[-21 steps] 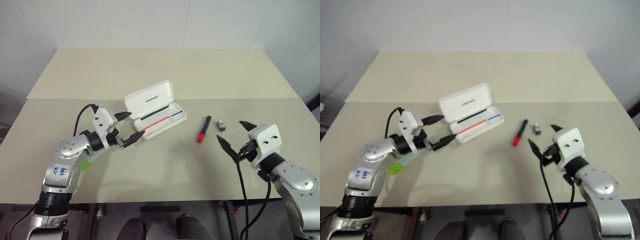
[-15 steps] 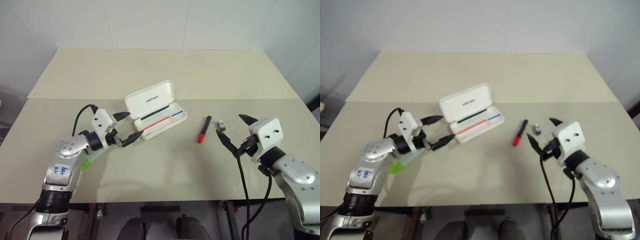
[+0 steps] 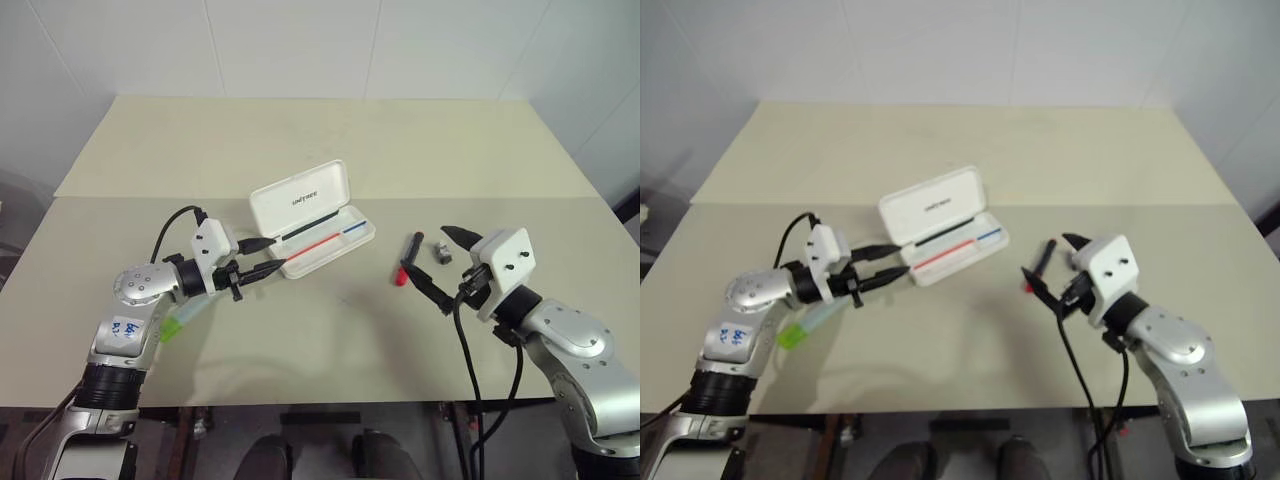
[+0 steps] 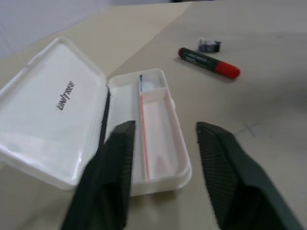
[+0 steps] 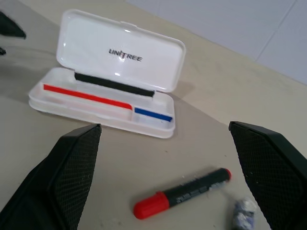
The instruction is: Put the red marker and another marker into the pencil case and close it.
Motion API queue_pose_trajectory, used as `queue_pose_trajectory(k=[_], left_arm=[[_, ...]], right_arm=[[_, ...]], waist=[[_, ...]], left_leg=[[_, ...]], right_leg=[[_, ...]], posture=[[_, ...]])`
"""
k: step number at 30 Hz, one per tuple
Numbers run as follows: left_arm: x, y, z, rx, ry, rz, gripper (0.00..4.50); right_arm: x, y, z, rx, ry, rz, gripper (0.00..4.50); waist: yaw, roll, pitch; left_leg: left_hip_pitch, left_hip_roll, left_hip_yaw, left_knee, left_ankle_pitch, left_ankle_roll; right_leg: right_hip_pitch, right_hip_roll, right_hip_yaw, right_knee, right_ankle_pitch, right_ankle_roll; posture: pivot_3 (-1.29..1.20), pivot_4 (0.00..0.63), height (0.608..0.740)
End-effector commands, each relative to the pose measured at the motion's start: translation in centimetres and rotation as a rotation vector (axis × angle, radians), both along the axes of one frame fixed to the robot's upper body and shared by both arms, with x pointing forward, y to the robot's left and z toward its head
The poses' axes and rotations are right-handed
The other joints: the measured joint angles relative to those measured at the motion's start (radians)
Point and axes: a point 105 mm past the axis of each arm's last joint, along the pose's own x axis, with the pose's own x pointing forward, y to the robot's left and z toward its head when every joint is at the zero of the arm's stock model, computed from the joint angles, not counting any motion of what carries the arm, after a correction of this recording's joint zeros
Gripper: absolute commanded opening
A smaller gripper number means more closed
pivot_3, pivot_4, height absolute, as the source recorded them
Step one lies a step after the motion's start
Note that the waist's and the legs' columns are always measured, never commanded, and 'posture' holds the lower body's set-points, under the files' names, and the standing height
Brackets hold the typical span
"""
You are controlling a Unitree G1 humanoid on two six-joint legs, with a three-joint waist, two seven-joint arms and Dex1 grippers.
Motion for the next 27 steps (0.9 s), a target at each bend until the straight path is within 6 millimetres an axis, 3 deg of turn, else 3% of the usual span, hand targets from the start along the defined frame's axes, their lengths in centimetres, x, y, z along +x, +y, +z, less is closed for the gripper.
queue_pose_trajectory(k=[1, 6, 14, 27], left_arm=[[0.3, -0.9, 0.2, 0.051, -0.006, -0.027, 1.5], [1.0, -2.5, -0.9, 0.097, 0.036, -0.029, 1.5], [1.9, -3.0, -1.6, 0.175, 0.08, -0.029, 1.5], [2.5, -4.2, -2.5, 0.276, 0.147, -0.059, 1.5]], right_arm=[[-0.6, 1.6, 1.9, 0.047, -0.063, 0.043, 4.5], [-1.3, 2.7, 2.5, 0.072, -0.059, 0.082, 4.5], [-1.8, 4.7, 2.7, 0.102, -0.052, 0.109, 4.5], [-2.2, 5.4, 3.0, 0.144, -0.079, 0.069, 4.5]], waist=[[0.002, 0.0, 0.0], [0.002, 0.0, 0.0], [-0.001, 0.0, 0.0], [-0.002, 0.0, 0.0]], left_leg=[[0.0, 0.0, 0.0, 0.0, 0.0, 0.0], [0.0, 0.0, 0.0, 0.001, 0.0, 0.0], [-0.001, -0.001, 0.0, 0.001, -0.001, 0.001], [-0.001, -0.003, -0.001, 0.002, -0.002, 0.003]], right_leg=[[0.0, 0.0, 0.0, 0.0, 0.0, 0.0], [0.0, 0.0, 0.0, 0.0, 0.0, 0.001], [-0.001, 0.001, 0.0, 0.001, 0.001, 0.001], [-0.001, 0.0, 0.0, 0.002, 0.001, 0.002]], posture=[[0.0, 0.15, 0.74], [0.0, 0.15, 0.74], [0.0, 0.15, 0.74], [0.0, 0.15, 0.74]])
